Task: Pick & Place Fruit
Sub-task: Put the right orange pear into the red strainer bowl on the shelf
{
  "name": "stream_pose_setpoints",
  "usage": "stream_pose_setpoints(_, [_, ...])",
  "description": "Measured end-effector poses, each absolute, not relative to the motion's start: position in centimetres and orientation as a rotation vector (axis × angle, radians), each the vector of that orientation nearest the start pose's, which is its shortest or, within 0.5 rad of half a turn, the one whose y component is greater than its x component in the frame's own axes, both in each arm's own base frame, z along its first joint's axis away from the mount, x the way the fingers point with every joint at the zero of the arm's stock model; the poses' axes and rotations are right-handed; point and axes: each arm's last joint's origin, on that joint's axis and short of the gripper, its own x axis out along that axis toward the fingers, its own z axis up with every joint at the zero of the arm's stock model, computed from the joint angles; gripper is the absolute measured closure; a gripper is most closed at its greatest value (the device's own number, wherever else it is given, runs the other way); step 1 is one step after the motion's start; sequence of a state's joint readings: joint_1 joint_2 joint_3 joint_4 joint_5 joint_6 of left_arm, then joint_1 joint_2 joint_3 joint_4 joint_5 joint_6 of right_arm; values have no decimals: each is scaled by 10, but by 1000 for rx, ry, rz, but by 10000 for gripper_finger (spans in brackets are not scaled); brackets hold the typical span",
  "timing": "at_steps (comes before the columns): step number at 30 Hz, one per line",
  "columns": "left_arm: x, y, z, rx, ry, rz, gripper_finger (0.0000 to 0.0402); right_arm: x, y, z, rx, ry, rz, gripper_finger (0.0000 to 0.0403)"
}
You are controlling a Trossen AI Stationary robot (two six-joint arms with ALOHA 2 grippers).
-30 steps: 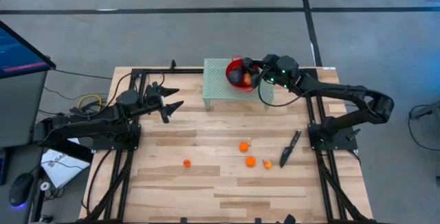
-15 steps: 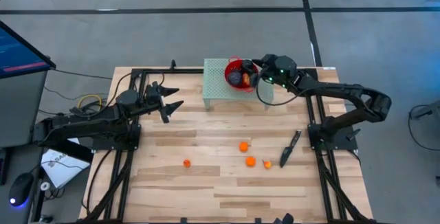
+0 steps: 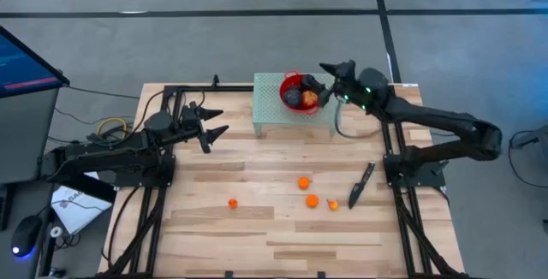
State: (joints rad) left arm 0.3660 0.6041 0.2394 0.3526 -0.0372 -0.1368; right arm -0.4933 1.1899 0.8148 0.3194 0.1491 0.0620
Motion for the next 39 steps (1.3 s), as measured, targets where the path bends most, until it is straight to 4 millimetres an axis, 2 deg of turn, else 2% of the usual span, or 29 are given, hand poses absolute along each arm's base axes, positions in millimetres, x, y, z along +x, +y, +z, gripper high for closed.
stream_pose_setpoints(3, [139,55,220,-140,-8,404,101,235,-92,322,18,29,-528,73])
stream_pose_setpoints(6, [139,55,219,-142,3,405,101,239,-48,320,27,104,-363,86])
stream_pose_setpoints(13, [139,55,219,-142,6,405,101,250,31,283,317,392,-86,101])
stream_pose_setpoints(17, [139,55,219,-143,6,405,101,250,64,261,465,599,57,101])
stream_pose_setpoints(19, [139,55,219,-143,5,405,101,249,71,254,559,745,66,101])
stream_pose_setpoints(24, [139,55,219,-142,1,404,101,245,73,236,711,1131,-46,101])
stream_pose_setpoints(35, [139,55,220,-164,-7,404,101,275,54,169,856,1497,-79,103])
stream_pose_setpoints(39, [139,55,220,-164,-7,404,101,279,55,154,838,1558,-89,127])
